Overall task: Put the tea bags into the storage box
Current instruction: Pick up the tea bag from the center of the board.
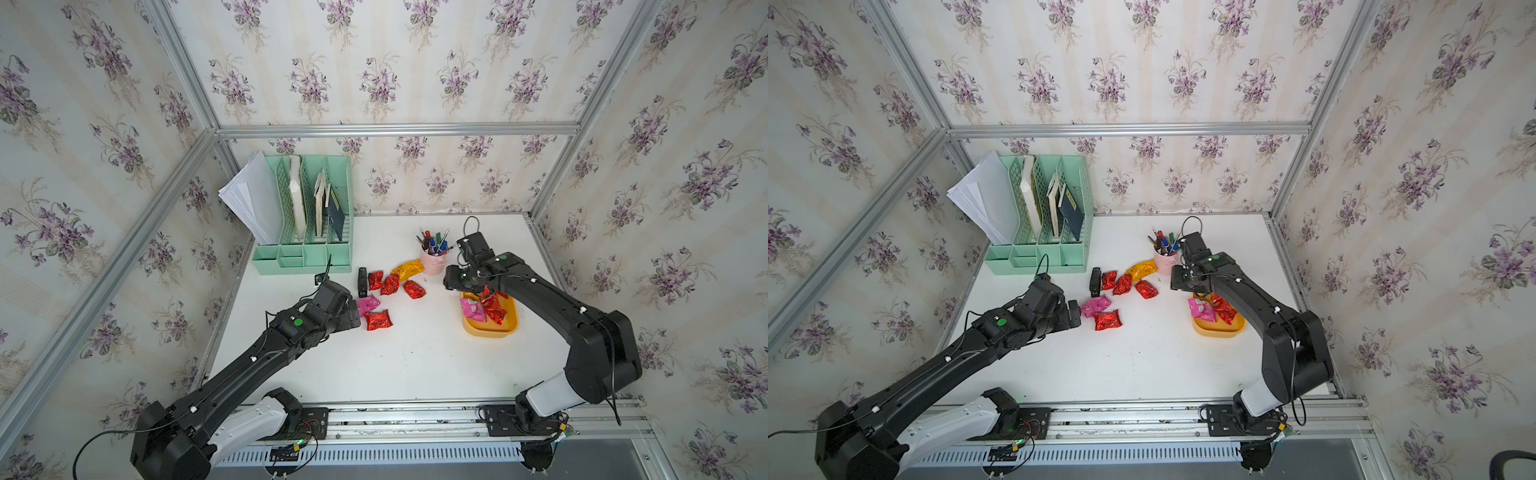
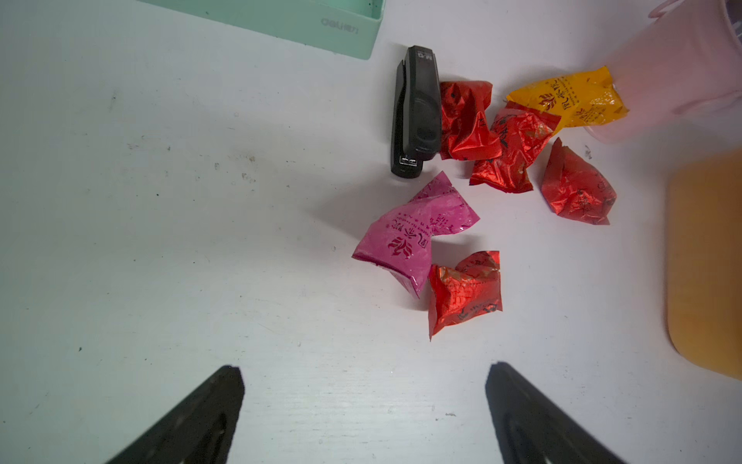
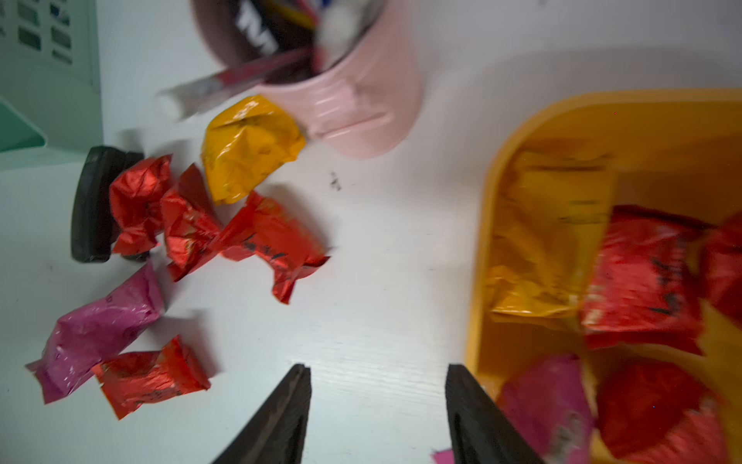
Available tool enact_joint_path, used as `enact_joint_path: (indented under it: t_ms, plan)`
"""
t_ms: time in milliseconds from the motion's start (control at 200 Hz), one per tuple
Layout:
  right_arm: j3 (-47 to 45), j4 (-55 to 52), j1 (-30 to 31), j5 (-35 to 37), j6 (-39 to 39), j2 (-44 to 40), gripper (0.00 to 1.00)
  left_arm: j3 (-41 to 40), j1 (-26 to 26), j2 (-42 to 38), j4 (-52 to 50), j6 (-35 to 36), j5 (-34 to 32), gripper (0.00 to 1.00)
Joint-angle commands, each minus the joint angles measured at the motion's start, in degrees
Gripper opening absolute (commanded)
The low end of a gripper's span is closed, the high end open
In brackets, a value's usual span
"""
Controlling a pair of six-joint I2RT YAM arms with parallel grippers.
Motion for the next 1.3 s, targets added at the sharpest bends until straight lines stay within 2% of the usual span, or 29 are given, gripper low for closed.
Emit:
enact_joint_path:
  t_ms: [0,165,355,615,839,1294]
  plan:
    - [2.1,3.6,5.1,-1.6,2.1,3.8,0.59,1.1,0.9,1.3,0.4,3.2,0.3,0.99]
    - [9.2,3.2,8.1,-1.0,-0.9,12.0,0.61,2.3,1.6,1.6,-0.8,6.3,0.8,0.99]
    - [15.3,1.0,8.2,2.2,-5.3,19.9,0.61,-0.9,1.7,-2.5,-1.1,4.7,0.9,0.99]
    - [18.7,0.1,8.2,5.2,-11.0,25.5,0.61,-4.5,1.7,-8.8,-3.0,2.1,-0.5,0.99]
    - [20.0,0.4,8.2,3.4,-12.3,28.1,0.6,-5.8,1.7,-12.0,-4.0,0.2,-1.4,0.99]
    - [11.8,4.1,8.2,-2.9,-5.7,21.8,0.27,-5.9,1.7,-13.5,-3.8,-0.6,-1.5,0.99]
